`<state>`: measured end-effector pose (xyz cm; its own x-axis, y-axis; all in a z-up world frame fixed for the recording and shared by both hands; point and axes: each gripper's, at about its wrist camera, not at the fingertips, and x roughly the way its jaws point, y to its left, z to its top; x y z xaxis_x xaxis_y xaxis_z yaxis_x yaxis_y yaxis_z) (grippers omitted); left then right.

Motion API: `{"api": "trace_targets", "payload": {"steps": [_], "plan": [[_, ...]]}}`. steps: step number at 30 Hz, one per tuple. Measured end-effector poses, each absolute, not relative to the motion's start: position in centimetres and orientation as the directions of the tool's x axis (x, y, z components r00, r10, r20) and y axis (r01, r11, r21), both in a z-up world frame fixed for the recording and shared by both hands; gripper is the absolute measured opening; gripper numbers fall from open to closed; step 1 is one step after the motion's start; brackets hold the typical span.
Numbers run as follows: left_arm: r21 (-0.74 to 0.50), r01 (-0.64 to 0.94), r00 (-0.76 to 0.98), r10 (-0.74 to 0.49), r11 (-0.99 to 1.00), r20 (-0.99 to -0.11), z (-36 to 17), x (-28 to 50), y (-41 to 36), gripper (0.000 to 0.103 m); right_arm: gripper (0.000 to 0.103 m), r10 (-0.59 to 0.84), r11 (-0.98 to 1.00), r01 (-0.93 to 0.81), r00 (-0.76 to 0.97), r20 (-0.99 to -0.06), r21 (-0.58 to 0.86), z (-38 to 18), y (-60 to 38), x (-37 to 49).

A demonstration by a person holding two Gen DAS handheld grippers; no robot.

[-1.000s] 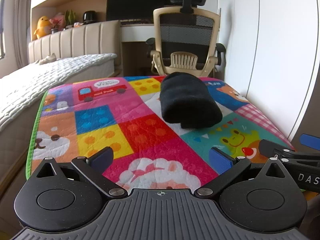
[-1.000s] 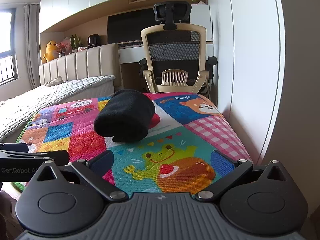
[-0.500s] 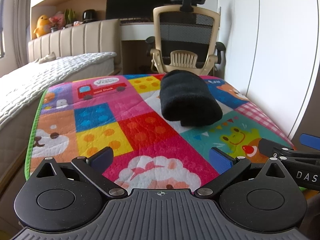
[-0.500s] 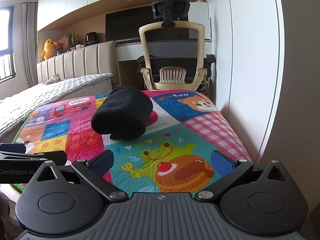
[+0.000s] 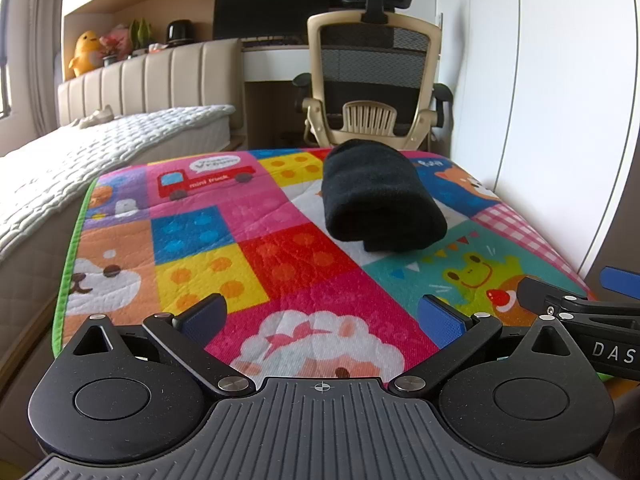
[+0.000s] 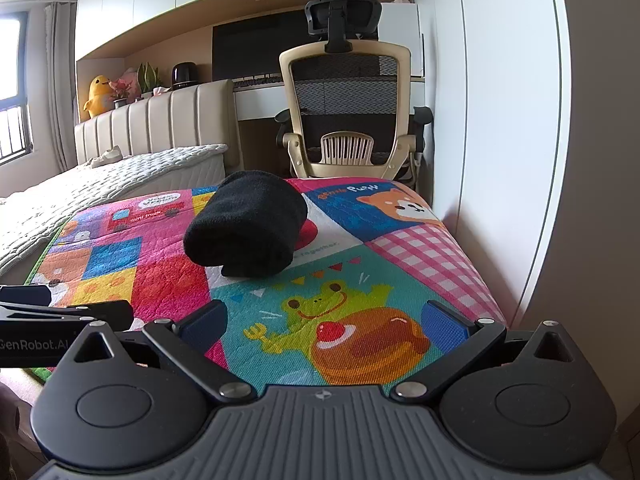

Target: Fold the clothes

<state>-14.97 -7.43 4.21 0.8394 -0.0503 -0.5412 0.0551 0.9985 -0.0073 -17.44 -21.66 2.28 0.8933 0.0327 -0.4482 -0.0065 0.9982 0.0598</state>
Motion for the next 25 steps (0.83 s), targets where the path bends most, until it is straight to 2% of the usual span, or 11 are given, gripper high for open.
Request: {"api": "trace_targets", "payload": {"steps": [15,19,25], "plan": [[-0.020,0.059,0.833,-0.060,0.998,-0.550,4.1,-14.8,-7.4,0.103,0.103,0.033,0.998,-0.008,0.893,-0.449,0.058,2.2,-21.6,-17.4],[-0.042,0.084,0.836,-0.093,0.996,-0.541,4.6,-14.2,-7.3,0.103,0.103,0.020,0.999,-0.005,0.906,-0.423,0.036,2.9,-21.8,-16.7],[-0.009,0.087,0.856,-0.080,0.996,-0.510,5.2,-13.5,-7.9,0.103,0.103,0.017,0.999,-0.004,0.917,-0.398,0.033,3.6,-21.8,-16.1]]}}
